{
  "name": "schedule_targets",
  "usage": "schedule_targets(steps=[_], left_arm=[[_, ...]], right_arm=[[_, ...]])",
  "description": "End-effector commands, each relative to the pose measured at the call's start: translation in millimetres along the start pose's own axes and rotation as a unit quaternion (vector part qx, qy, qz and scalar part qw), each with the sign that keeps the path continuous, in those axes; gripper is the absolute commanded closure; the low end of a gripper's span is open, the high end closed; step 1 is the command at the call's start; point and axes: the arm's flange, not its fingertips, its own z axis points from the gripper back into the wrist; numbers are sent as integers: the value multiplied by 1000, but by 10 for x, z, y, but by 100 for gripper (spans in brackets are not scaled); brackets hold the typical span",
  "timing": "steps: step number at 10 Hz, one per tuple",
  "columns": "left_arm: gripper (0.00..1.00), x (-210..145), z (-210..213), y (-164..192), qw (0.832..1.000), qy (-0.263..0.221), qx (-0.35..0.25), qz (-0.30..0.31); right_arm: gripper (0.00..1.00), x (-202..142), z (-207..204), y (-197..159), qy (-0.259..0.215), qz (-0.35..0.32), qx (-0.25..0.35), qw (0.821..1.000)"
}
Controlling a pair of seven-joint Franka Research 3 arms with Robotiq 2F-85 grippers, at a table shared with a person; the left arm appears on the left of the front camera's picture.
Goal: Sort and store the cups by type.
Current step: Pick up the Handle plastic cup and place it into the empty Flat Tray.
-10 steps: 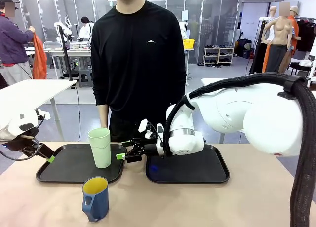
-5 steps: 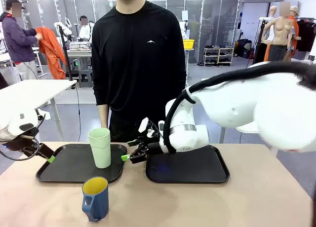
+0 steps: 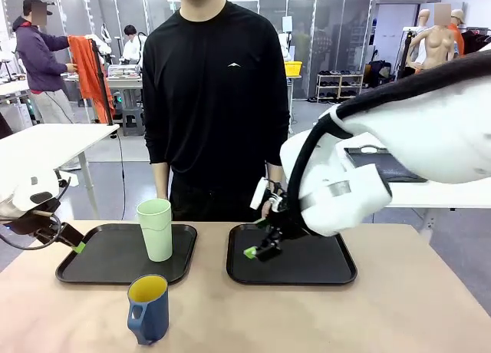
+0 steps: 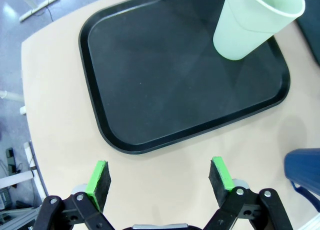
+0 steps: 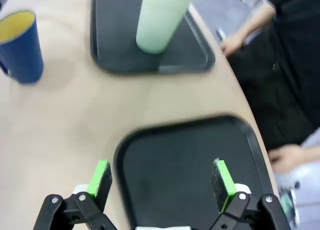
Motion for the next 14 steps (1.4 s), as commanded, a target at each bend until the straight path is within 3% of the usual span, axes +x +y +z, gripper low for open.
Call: schedule_targets(steps=[1, 2, 3, 8, 9, 11, 14], left_arm=[[0, -3, 3, 11, 1000, 1, -2, 1], [0, -3, 3, 11, 1000, 1, -2, 1], [0, -3, 3, 11, 1000, 1, -2, 1], [0, -3, 3, 11, 1000, 1, -2, 1], [0, -3, 3, 11, 1000, 1, -2, 1], [0, -3, 3, 11, 1000, 1, -2, 1], [0, -3, 3, 11, 1000, 1, -2, 1]], right_arm=[[0, 92, 289, 80, 58, -34, 16, 998], [0, 117, 286, 96, 59, -27, 23, 998], [0, -75, 151, 94, 29, -8, -3, 1000], [0, -38, 207, 105, 40, -12, 0, 999], [0, -188, 361, 164, 59, -5, -7, 998], [0, -622, 852, 324, 88, 47, 40, 994], [0, -1024, 1378, 295, 101, 25, 32, 994]])
